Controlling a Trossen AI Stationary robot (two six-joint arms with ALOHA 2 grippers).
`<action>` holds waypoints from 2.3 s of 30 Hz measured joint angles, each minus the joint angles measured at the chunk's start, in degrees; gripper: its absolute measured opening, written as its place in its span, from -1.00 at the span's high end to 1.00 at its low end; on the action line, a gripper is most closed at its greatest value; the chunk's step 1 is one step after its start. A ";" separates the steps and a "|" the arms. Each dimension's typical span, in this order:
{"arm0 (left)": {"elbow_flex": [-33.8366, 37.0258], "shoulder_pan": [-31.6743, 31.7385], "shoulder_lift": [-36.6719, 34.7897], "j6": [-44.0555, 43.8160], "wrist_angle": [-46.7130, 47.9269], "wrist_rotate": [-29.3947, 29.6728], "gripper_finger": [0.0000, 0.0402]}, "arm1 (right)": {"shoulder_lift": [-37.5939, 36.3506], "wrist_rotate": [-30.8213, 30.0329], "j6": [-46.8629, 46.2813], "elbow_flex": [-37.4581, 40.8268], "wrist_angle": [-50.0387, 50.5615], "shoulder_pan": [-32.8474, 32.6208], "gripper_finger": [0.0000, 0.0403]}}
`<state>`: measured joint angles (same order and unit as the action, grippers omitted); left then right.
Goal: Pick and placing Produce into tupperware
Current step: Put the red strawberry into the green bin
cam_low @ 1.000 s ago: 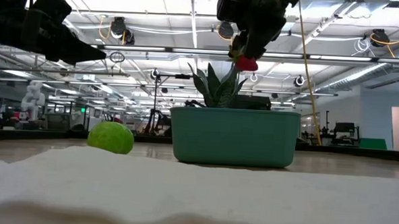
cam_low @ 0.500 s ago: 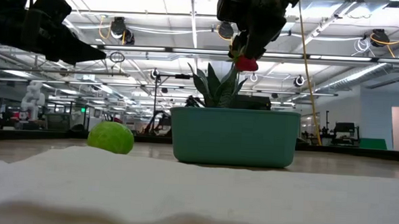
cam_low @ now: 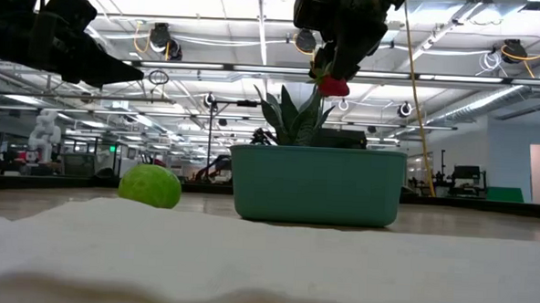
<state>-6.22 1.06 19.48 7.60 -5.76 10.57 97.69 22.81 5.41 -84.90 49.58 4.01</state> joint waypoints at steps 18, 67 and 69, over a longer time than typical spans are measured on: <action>0.00 -0.01 0.01 -0.39 0.00 0.00 0.87 | 0.00 -0.13 -0.41 0.00 -0.02 -2.28 0.38; 0.00 -0.02 0.01 -0.26 1.40 -0.04 0.87 | -0.02 -0.28 7.41 12.55 -17.44 -2.25 0.38; 0.00 -0.01 0.01 -0.28 1.46 -0.04 0.87 | 0.11 -0.20 6.65 13.83 -18.86 -2.25 0.38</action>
<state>-6.22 1.05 19.49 7.32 -4.30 10.52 97.80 22.61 12.06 -71.08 30.72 1.76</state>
